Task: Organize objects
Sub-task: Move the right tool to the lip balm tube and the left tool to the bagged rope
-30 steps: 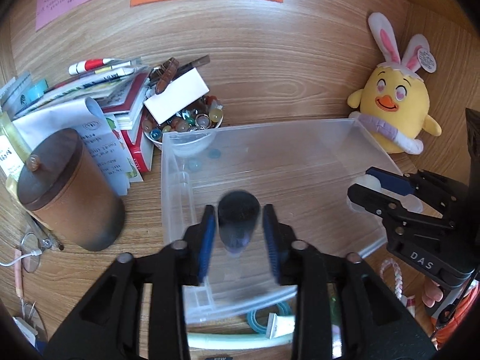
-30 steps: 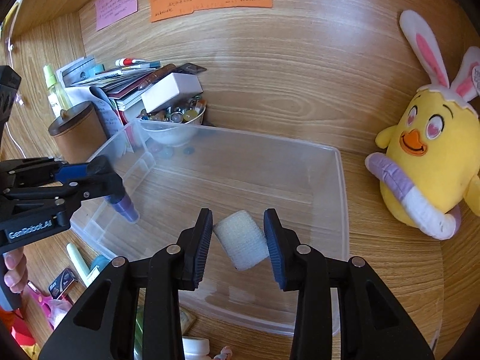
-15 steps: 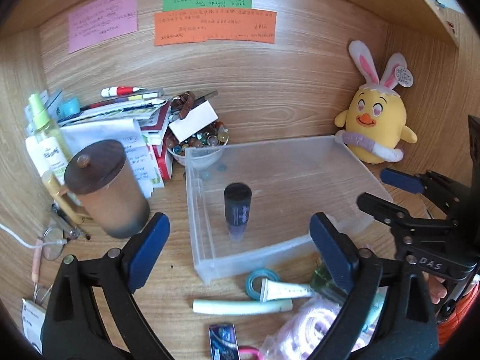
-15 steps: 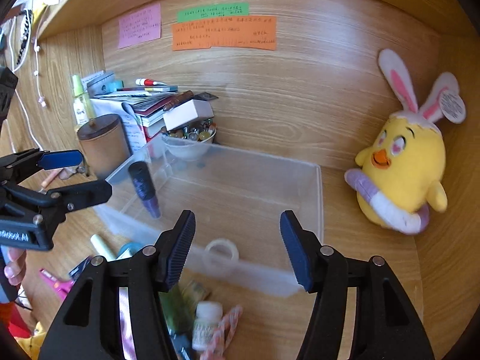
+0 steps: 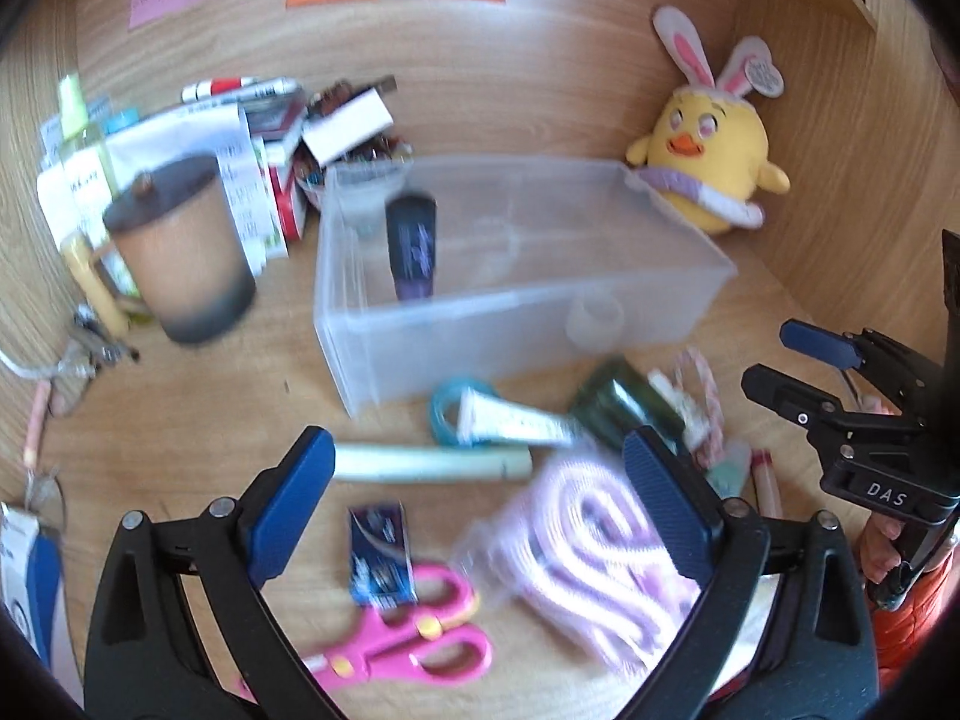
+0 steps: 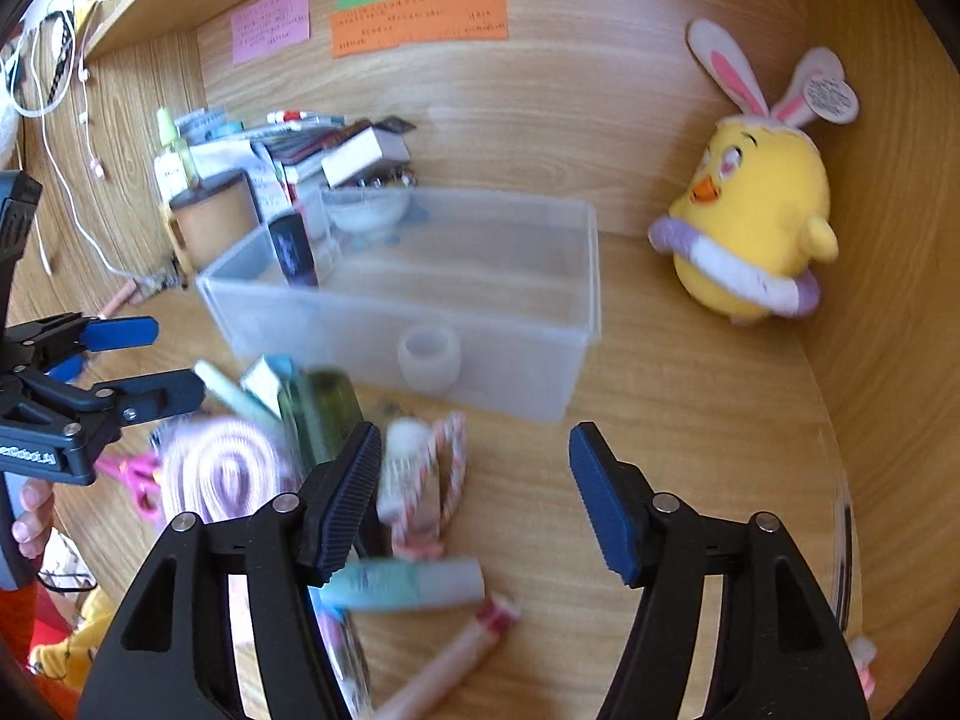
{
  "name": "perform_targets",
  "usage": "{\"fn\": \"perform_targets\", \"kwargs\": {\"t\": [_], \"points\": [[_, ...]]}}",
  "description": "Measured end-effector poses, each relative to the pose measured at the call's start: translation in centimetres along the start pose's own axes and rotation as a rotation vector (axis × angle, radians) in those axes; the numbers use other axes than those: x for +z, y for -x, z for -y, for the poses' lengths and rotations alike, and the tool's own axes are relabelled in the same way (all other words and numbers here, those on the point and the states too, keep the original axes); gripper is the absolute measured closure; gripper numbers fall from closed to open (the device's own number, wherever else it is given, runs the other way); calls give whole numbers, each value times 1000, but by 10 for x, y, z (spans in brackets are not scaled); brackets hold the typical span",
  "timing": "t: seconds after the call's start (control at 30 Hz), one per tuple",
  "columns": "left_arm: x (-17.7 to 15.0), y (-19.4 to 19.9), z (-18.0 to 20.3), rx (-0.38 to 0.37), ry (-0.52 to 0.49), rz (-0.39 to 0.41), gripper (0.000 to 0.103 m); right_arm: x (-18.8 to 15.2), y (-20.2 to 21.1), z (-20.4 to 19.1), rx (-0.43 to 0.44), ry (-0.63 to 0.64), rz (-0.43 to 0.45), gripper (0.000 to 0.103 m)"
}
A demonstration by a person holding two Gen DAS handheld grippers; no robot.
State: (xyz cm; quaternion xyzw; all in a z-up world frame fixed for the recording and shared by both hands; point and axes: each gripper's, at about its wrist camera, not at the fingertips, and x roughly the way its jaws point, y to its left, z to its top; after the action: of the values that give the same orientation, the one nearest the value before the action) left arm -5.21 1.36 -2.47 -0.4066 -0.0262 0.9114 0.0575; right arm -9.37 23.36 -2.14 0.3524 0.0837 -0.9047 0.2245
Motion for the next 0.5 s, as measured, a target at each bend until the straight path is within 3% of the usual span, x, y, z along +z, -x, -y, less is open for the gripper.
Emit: {"fn": "perform_targets", "kwargs": {"t": [0.27, 0.5], "points": [[-30, -13, 21, -75, 41, -87, 2, -45, 1, 1, -26, -46, -66, 39], [-47, -20, 39, -44, 13, -108, 2, -68, 0, 5, 0, -75, -103, 39]]}}
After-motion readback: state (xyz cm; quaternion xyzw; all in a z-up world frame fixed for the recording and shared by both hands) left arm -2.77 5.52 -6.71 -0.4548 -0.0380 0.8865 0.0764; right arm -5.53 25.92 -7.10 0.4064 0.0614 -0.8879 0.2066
